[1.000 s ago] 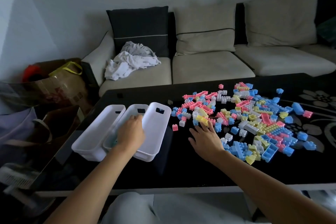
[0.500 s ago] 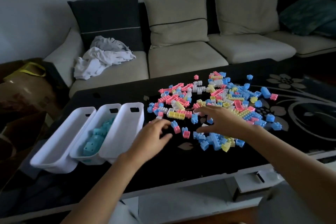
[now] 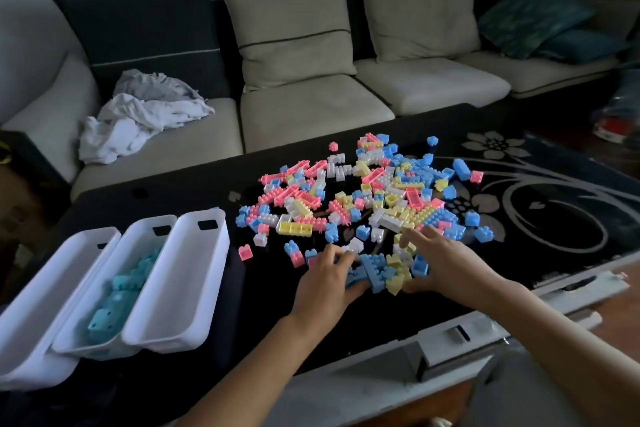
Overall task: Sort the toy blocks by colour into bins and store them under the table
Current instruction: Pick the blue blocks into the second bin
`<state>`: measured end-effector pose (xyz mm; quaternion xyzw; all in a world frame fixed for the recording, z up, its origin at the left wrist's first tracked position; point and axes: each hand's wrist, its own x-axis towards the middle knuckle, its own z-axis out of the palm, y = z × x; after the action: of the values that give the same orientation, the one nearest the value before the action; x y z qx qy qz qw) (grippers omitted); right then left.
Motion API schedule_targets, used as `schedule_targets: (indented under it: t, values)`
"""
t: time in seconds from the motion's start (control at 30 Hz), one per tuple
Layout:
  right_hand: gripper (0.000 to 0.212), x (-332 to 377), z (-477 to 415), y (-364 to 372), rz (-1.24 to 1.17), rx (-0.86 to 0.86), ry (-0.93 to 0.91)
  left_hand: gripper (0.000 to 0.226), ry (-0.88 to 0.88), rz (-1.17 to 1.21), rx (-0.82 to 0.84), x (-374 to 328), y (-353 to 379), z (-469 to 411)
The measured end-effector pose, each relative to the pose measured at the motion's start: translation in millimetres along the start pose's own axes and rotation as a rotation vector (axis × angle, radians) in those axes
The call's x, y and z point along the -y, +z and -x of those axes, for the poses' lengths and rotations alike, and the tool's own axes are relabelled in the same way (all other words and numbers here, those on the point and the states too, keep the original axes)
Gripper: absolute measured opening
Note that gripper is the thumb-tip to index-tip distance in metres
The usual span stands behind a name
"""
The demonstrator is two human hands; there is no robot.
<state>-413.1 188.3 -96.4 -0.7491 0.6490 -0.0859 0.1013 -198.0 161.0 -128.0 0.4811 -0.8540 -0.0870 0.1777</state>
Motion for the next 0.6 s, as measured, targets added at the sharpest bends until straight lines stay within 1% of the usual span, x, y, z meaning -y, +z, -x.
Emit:
schedule_targets:
  t: [0.07, 0.17, 0.27, 0.33, 0.4, 0.47, 0.53, 0.57, 0.6]
  values:
    - [0.055, -0.4, -7.6, 5.1, -0.042, -0.04, -0.002, 0.041, 0.011, 0.002, -0.015, 2.8, 1.4, -5.4]
    - [0.034, -3.2, -17.9, 8.3, -0.122, -0.105, 0.002, 0.039, 0.02, -0.01, -0.037, 7.5, 3.0, -11.6]
    - [0.024, -6.8, -22.0, 8.0, -0.119, -0.139, -0.002, 0.038, 0.02, -0.011, -0.038, 10.7, 1.7, -14.0]
    - [0.02, -8.0, -22.0, 9.4, -0.098, -0.141, -0.008, 0.038, 0.015, 0.041, -0.052, 11.6, 0.3, -15.3]
    - [0.018, -9.5, -20.7, 10.5, -0.151, -0.18, 0.006, 0.037, -0.02, 0.17, -0.094, 10.5, -5.7, -14.4]
    - [0.019, -10.1, -19.5, 8.4, -0.234, -0.295, 0.048, 0.034, -0.056, 0.31, -0.156, 11.8, -15.7, -14.3]
    - [0.02, -7.5, -18.4, 4.2, -0.311, -0.405, 0.078, 0.03, -0.165, 0.485, -0.166, 12.4, -29.7, -16.3]
    - [0.02, -4.2, -18.1, 2.2, -0.34, -0.428, 0.08, 0.026, -0.286, 0.686, -0.135, 11.8, -38.2, -18.5]
    - [0.021, -0.5, -18.1, 0.9, -0.347, -0.426, 0.075, 0.022, -0.459, 0.98, -0.081, 10.2, -46.8, -21.0]
